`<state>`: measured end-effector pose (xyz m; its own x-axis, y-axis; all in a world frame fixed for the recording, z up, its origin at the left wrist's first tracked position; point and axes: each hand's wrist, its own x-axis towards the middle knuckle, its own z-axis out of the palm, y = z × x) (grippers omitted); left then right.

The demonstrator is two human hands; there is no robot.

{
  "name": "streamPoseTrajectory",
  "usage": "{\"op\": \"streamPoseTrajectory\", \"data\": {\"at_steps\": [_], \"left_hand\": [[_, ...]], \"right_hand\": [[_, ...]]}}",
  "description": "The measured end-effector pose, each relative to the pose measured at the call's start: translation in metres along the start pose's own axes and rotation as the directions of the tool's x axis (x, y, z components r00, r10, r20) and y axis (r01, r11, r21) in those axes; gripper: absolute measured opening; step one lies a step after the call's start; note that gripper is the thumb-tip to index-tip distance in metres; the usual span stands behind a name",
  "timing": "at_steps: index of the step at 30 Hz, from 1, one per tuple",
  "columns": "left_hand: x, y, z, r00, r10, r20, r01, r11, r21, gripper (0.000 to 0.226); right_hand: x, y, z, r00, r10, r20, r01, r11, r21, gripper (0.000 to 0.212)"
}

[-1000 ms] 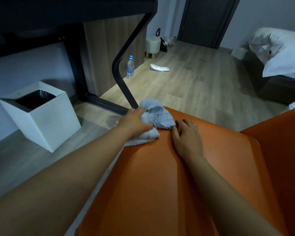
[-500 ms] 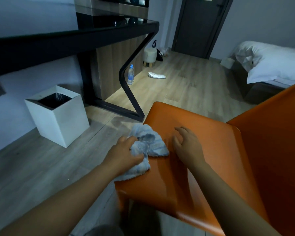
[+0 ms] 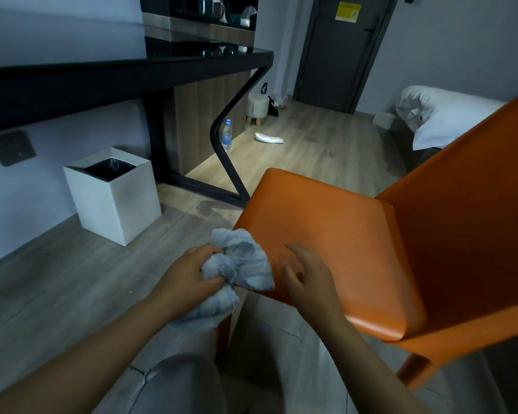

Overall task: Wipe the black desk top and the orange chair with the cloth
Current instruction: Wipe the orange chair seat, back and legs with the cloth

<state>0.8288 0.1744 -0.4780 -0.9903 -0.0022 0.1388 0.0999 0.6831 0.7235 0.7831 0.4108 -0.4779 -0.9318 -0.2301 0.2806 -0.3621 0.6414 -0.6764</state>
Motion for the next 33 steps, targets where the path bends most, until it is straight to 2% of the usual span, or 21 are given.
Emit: {"op": "streamPoseTrajectory", "data": {"at_steps": [5, 12, 16, 21, 27, 30, 33], "left_hand": [[-0.007, 0.048, -0.002, 0.986, 0.134, 0.094, -0.127, 0.989, -0.077, 0.031], [0.002, 0.125, 0.022, 0.912, 0.338, 0.232, -0.303, 0.937, -0.173, 0.037], [0.002, 0.164, 0.042, 0.879, 0.373, 0.296, -0.307, 0.919, -0.246, 0.048], [0.004, 0.205, 0.074, 0.857, 0.4, 0.325, -0.309, 0.903, -0.298, 0.054], [0.002, 0.255, 0.104, 0.769, 0.483, 0.419, -0.315, 0.856, -0.41, 0.053], [0.002, 0.271, 0.117, 0.735, 0.493, 0.465, -0.3, 0.852, -0.43, 0.054], [0.0, 0.291, 0.131, 0.728, 0.526, 0.44, -0.358, 0.839, -0.41, 0.053]], "right_hand": [[-0.036, -0.017, -0.018, 0.998, -0.052, -0.022, 0.056, 0.966, 0.252, 0.051], [-0.082, -0.013, -0.082, 0.998, 0.037, -0.046, -0.007, 0.855, 0.519, 0.041], [-0.114, -0.011, -0.11, 0.994, 0.06, -0.095, 0.002, 0.838, 0.546, 0.038], [-0.139, -0.008, -0.135, 0.981, 0.16, -0.109, -0.061, 0.79, 0.61, 0.068], [-0.159, 0.004, -0.171, 0.895, 0.246, -0.372, 0.06, 0.76, 0.647, 0.046], [-0.168, 0.011, -0.191, 0.875, 0.263, -0.408, 0.066, 0.769, 0.636, 0.058], [-0.175, 0.01, -0.208, 0.881, 0.257, -0.397, 0.048, 0.787, 0.615, 0.065]]}}
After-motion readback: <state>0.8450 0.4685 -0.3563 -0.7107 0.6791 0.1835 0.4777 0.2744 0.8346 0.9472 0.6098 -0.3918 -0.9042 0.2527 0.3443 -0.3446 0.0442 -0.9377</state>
